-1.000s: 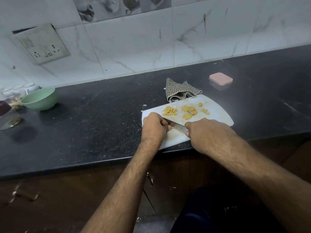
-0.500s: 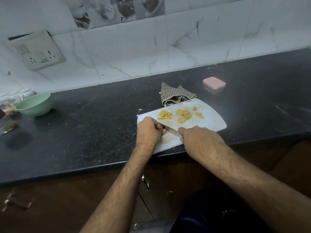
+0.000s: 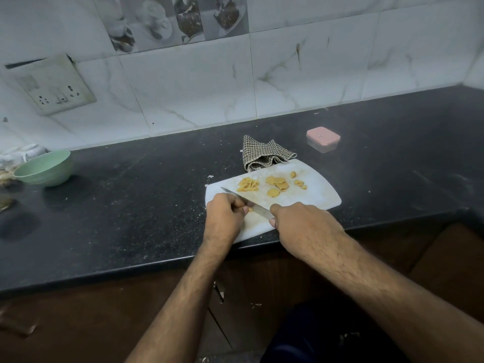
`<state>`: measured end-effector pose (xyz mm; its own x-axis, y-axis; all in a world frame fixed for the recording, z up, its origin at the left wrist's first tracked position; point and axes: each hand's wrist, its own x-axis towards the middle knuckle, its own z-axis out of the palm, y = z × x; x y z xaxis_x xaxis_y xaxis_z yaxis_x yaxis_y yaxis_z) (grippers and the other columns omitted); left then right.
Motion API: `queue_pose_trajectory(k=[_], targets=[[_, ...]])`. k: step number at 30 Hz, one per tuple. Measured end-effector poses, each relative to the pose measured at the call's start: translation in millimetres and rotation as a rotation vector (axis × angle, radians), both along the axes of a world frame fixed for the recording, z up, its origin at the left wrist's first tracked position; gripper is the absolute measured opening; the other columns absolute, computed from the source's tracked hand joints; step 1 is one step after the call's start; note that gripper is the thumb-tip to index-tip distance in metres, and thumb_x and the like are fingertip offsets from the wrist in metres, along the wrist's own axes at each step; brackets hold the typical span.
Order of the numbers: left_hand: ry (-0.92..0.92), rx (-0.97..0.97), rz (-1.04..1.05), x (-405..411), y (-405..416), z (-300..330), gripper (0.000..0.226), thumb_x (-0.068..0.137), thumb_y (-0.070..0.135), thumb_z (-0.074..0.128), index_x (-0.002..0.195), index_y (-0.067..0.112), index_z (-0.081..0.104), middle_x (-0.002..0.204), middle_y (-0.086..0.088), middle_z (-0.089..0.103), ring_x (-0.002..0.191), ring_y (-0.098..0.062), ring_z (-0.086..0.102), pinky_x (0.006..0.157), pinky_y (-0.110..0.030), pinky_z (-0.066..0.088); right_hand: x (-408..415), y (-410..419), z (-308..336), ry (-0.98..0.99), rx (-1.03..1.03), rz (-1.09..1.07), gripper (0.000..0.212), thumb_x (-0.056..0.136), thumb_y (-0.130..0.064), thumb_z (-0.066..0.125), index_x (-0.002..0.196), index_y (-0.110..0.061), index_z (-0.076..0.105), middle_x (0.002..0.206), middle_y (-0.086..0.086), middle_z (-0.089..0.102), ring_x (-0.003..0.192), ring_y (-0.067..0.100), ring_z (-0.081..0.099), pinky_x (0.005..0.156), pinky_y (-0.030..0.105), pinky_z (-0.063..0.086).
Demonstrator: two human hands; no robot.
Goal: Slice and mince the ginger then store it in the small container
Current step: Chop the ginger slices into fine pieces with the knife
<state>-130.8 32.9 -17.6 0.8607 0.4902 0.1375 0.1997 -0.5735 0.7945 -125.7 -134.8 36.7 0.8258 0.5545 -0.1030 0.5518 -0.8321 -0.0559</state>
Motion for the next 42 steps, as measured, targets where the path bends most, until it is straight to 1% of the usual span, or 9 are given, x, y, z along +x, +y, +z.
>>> queue_pose_trajectory(k=[3,9,18,22,24,27,29,37,42], targets=[[0.005,0.004,-0.002,-0.5,-1.2,1.4,0.009,0.092,0.004,0.073,0.083,0.003,0.073,0.073,0.019,0.063,0.07,0.007,0.057,0.059,0.0,0.04,0.1,1.6,0.2,0.019,-0.03,-0.024,0.017,0.104,-0.021,0.041,0.12,-0.022,0.046,0.079,-0.001,0.046,0.08,0.019,0.052,0.069,0.037,0.048],[0.017,-0.015,0.005,0.1,0.9,1.2,0.011,0.092,0.005,0.073,0.081,0.005,0.072,0.074,0.019,0.065,0.073,0.008,0.058,0.06,0.0,0.041,4.6,9.2,-5.6,0.073,-0.041,-0.056,0.021,0.102,-0.016,0.045,0.122,-0.023,0.045,0.084,0.002,0.051,0.084,0.021,0.057,0.076,0.041,0.054],[0.018,-0.015,0.016,-1.5,4.6,-1.9,0.018,0.091,0.007,0.074,0.075,0.01,0.069,0.069,0.018,0.062,0.064,0.005,0.054,0.056,-0.001,0.039,2.8,14.6,-11.7,0.063,-0.023,-0.045,0.021,0.102,-0.017,0.045,0.122,-0.023,0.043,0.084,0.001,0.051,0.084,0.02,0.058,0.075,0.042,0.055],[0.006,-0.004,-0.007,-0.5,3.9,-4.6,0.011,0.092,0.006,0.073,0.082,0.002,0.07,0.077,0.017,0.067,0.063,0.012,0.056,0.058,-0.001,0.04,3.7,8.1,-6.7,0.058,-0.023,-0.04,0.019,0.103,-0.02,0.044,0.122,-0.022,0.046,0.082,0.0,0.049,0.083,0.019,0.056,0.07,0.039,0.051],[-0.003,-0.01,-0.013,-0.5,1.6,-5.0,0.012,0.092,0.005,0.073,0.081,0.003,0.069,0.077,0.017,0.067,0.066,0.02,0.057,0.059,-0.001,0.04,3.1,4.3,-2.0,0.049,-0.028,-0.045,0.018,0.103,-0.021,0.045,0.121,-0.023,0.047,0.082,-0.001,0.048,0.083,0.019,0.055,0.07,0.038,0.05],[-0.026,-0.017,0.009,1.4,3.0,-9.4,0.016,0.09,0.006,0.075,0.076,0.009,0.068,0.086,0.006,0.074,0.082,0.007,0.067,0.067,-0.005,0.045,-0.6,3.4,4.5,0.069,-0.043,-0.043,0.02,0.103,-0.021,0.045,0.123,-0.023,0.047,0.081,0.0,0.046,0.087,0.02,0.055,0.075,0.039,0.051],[-0.033,-0.028,0.016,2.3,3.1,-11.1,0.014,0.09,0.005,0.075,0.077,0.007,0.069,0.089,0.003,0.076,0.08,0.009,0.065,0.067,-0.003,0.044,-1.9,2.7,8.1,0.086,-0.06,-0.041,0.021,0.104,-0.021,0.044,0.125,-0.023,0.047,0.081,0.0,0.045,0.088,0.02,0.055,0.077,0.04,0.052],[-0.08,-0.099,0.031,-1.3,1.7,-11.1,0.01,0.088,0.005,0.076,0.081,0.012,0.079,0.077,0.021,0.071,0.073,0.017,0.061,0.065,0.0,0.042,-0.3,3.8,12.6,0.12,-0.097,-0.06,0.025,0.103,-0.021,0.045,0.128,-0.022,0.046,0.082,0.001,0.045,0.09,0.021,0.055,0.081,0.041,0.053],[-0.069,-0.094,0.08,-1.1,-0.6,-11.6,0.011,0.089,0.01,0.077,0.082,0.019,0.079,0.084,0.011,0.074,0.081,-0.002,0.066,0.068,-0.013,0.046,-5.4,4.1,4.7,0.094,-0.048,-0.063,0.023,0.104,-0.022,0.044,0.126,-0.019,0.046,0.082,0.0,0.046,0.087,0.02,0.055,0.074,0.037,0.05]])
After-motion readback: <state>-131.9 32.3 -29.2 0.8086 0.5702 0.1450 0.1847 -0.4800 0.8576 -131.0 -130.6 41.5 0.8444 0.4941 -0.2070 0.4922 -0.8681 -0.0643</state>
